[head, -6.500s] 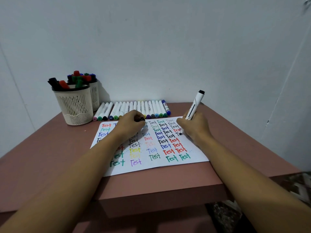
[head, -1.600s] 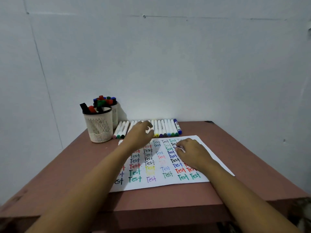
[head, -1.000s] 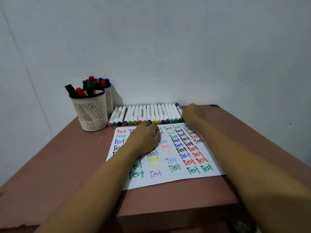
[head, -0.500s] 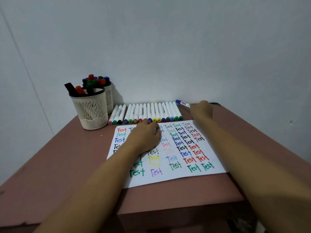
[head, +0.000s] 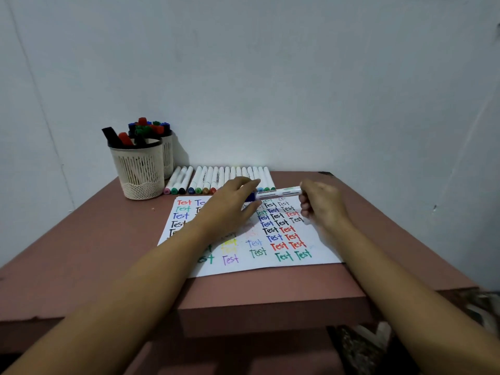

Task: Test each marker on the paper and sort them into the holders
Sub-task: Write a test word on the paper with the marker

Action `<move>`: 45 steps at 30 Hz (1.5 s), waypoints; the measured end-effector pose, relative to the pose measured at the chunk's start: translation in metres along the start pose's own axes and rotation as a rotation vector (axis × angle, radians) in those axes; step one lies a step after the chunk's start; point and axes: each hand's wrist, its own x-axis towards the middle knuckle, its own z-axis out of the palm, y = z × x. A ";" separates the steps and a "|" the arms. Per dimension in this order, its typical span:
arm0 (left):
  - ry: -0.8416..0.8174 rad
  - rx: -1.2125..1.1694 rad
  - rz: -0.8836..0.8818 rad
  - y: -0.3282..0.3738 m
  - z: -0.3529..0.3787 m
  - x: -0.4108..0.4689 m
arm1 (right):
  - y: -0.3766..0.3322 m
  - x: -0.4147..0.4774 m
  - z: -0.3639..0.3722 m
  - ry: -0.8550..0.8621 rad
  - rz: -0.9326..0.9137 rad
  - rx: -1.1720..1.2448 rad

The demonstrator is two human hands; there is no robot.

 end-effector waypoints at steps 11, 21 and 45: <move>-0.047 -0.040 -0.001 0.021 -0.001 -0.008 | 0.004 -0.013 0.013 -0.284 0.076 0.211; -0.004 -0.132 -0.133 0.019 -0.005 -0.009 | 0.004 -0.013 0.010 -0.341 0.014 0.303; 0.027 -0.307 -0.544 -0.013 -0.009 -0.005 | 0.018 -0.003 -0.008 0.186 -0.069 -0.269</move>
